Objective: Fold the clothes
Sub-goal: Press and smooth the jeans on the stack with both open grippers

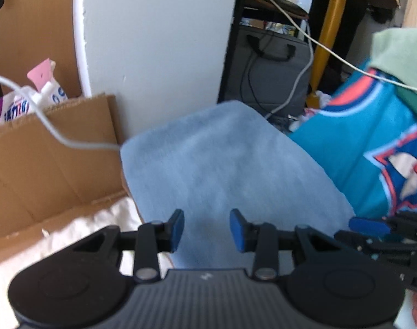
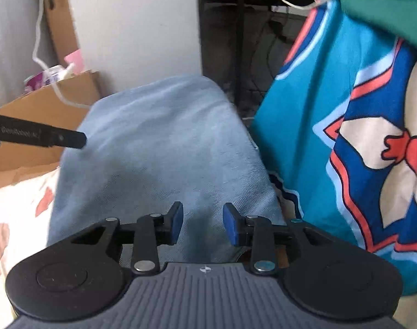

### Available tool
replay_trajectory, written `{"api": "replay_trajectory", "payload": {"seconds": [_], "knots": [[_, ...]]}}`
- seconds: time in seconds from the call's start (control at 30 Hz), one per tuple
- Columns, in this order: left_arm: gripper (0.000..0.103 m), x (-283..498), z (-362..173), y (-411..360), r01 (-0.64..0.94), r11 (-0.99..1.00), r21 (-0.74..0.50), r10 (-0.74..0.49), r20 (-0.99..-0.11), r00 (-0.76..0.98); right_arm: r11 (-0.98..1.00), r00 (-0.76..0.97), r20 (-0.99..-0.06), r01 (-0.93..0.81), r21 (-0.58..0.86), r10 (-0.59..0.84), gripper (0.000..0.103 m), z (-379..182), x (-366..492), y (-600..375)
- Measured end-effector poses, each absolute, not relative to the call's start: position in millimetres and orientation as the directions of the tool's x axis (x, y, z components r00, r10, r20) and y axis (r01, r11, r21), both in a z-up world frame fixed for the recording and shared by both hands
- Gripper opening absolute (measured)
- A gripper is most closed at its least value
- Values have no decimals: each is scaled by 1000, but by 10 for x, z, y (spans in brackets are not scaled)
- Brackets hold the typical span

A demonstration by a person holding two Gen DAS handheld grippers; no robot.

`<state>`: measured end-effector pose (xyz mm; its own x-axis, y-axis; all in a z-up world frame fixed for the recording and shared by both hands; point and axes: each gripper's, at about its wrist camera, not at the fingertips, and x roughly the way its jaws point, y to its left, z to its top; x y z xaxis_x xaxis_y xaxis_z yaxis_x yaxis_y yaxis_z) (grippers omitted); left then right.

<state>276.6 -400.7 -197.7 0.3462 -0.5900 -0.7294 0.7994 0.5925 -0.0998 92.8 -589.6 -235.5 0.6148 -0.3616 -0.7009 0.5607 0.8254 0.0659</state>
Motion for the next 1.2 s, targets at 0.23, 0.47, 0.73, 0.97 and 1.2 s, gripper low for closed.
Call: {"api": "replay_trajectory", "payload": {"seconds": [0.23, 0.47, 0.73, 0.97, 1.2], "knots": [[41, 3062, -2055, -4237, 795, 604, -53, -567, -730, 381, 799, 581, -709, 600, 42, -399, 40, -2526, 965, -6036], [62, 3190, -2278, -4334, 763, 646, -31, -519, -751, 408, 820, 601, -694, 571, 27, -396, 48, -2425, 1074, -6005], [5, 3128, -2145, -4206, 775, 621, -119, -592, -719, 365, 822, 680, -632, 557, 117, -371, 53, -2266, 1506, -6188], [6, 3129, -2276, -4200, 770, 623, -138, -603, -712, 360, 821, 697, -607, 557, 123, -381, 53, -2254, 1973, -6515], [7, 3086, -2342, -4217, 748, 647, -146, -595, -710, 376, 838, 694, -615, 538, 95, -376, 52, -2230, 2420, -6795]]}}
